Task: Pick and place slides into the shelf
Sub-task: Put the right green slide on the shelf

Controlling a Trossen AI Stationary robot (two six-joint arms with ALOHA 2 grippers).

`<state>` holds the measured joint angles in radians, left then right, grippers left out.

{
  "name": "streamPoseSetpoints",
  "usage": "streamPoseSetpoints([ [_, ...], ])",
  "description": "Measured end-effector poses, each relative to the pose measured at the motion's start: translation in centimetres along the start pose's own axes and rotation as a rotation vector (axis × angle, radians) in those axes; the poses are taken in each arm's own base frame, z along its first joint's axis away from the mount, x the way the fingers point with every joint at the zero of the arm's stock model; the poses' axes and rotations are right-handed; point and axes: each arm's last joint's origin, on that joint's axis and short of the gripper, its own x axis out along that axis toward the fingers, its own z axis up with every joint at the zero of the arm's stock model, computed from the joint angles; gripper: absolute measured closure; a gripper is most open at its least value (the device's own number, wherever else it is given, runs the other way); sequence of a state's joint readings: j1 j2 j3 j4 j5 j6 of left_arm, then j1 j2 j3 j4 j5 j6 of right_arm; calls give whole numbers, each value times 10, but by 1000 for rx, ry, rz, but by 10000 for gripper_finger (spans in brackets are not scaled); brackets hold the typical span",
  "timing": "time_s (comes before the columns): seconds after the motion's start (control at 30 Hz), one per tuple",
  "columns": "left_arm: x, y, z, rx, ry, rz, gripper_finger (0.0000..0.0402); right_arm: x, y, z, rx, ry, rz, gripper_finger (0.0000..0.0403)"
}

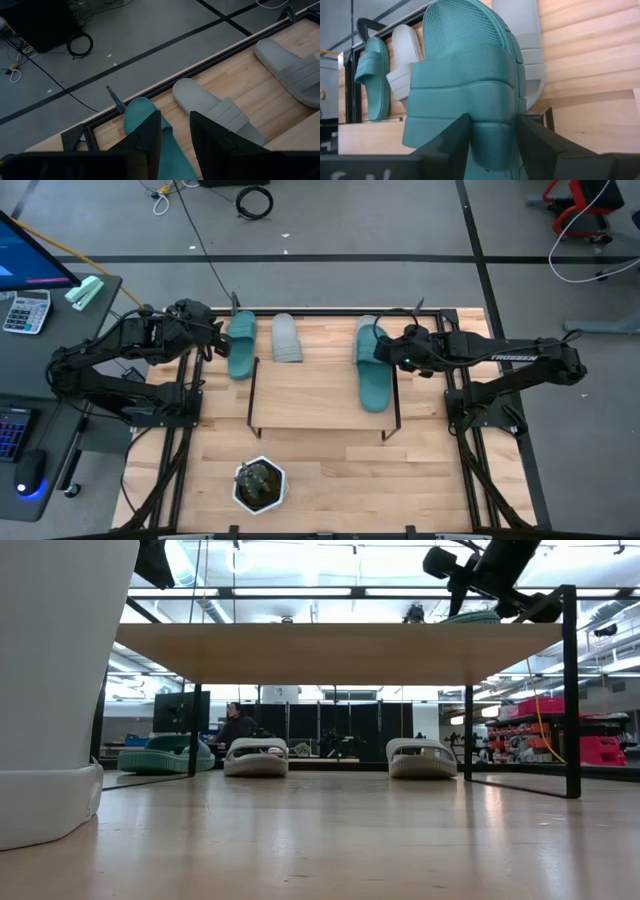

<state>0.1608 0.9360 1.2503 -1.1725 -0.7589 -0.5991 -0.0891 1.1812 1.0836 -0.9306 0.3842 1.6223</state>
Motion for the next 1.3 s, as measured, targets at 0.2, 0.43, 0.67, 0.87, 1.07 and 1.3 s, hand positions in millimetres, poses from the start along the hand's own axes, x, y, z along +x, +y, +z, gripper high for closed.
streamPoseSetpoints([
  [0.2,0,0,0,0,0,0,294,0,0,-1,-24,33,-2,244],
  [0.43,0,0,0,0,0,0,294,0,0,-1,-29,34,1,244],
  [0.67,0,0,0,0,0,0,294,0,0,-1,-80,34,2,244],
  [0.87,0,0,0,0,0,0,294,0,0,-1,-112,31,3,219],
  [1.07,0,0,0,0,-2,3,294,0,0,-1,-126,29,3,154],
  [1.3,0,0,0,0,-3,5,294,0,0,-1,-123,30,3,102],
])
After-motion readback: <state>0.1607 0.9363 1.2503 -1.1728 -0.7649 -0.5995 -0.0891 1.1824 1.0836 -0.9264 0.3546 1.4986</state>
